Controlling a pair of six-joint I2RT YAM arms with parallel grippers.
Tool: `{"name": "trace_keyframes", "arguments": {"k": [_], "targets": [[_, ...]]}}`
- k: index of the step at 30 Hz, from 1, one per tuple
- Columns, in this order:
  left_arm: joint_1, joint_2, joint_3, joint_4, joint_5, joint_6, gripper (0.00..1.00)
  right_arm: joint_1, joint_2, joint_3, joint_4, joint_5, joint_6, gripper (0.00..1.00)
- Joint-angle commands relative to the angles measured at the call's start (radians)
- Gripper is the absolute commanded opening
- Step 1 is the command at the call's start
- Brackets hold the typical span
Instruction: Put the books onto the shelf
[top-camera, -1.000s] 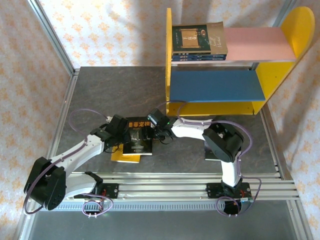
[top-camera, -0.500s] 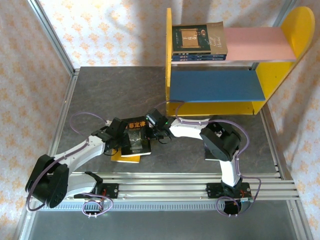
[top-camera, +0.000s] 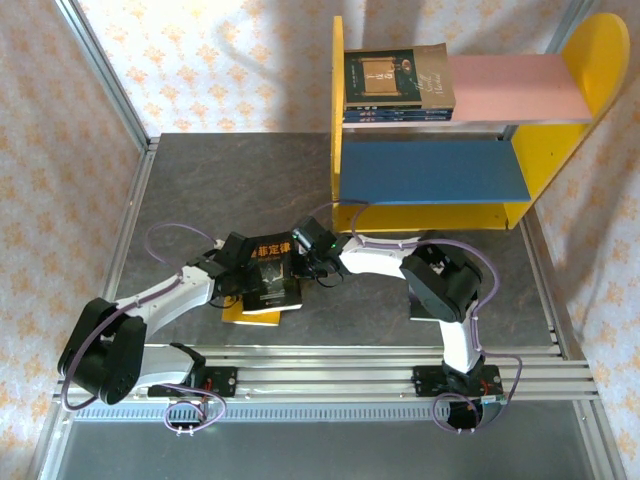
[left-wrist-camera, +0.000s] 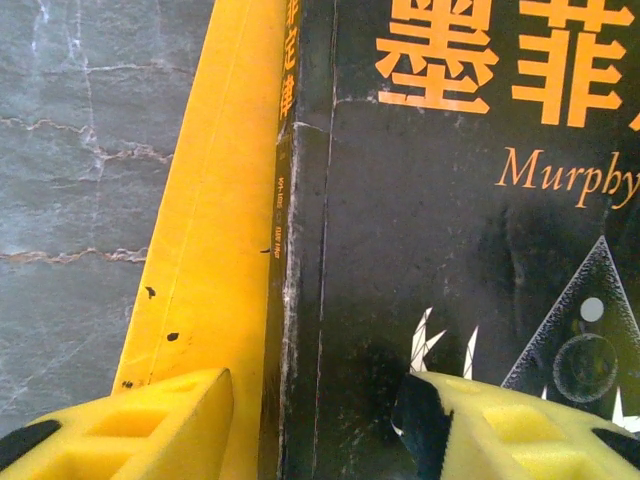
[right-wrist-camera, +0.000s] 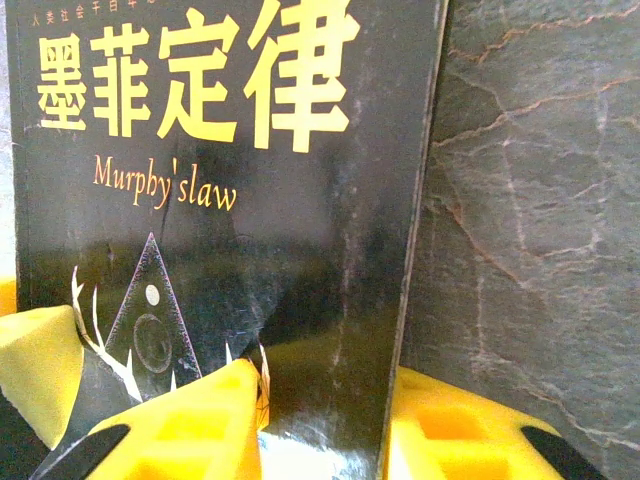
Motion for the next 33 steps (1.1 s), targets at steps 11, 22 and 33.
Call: {"name": "trace_keyframes", "arguments": {"k": [11, 22, 33], "targets": [[-0.002, -0.051, -0.035, 0.219, 0.280, 0.031, 0.53, 0.018, 0.062, -0.026, 0.000, -0.048, -0.032, 0.26], [-0.002, -0.147, -0.079, 0.293, 0.330, 0.003, 0.49, 0.018, 0.062, -0.031, 0.006, -0.052, -0.035, 0.25], [-0.002, -0.192, -0.079, 0.283, 0.313, 0.000, 0.42, 0.018, 0.062, -0.038, 0.017, -0.059, -0.038, 0.25]]}}
